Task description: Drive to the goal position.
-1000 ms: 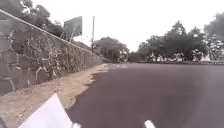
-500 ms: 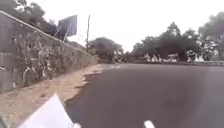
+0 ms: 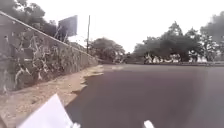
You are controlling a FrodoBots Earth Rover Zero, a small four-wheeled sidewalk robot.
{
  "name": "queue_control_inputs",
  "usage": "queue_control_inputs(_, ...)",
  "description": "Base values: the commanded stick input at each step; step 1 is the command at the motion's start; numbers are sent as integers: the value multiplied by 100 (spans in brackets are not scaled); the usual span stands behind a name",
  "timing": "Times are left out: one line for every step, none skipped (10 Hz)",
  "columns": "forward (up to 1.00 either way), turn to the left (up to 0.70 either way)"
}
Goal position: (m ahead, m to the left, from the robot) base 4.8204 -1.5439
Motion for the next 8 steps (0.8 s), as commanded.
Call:
queue_control_inputs(50,0)
queue_control_inputs(50,0)
queue_control_inputs(50,0)
queue_control_inputs(50,0)
queue_control_inputs(50,0)
queue_control_inputs(50,0)
queue_control_inputs(50,0)
queue_control_inputs(50,-50)
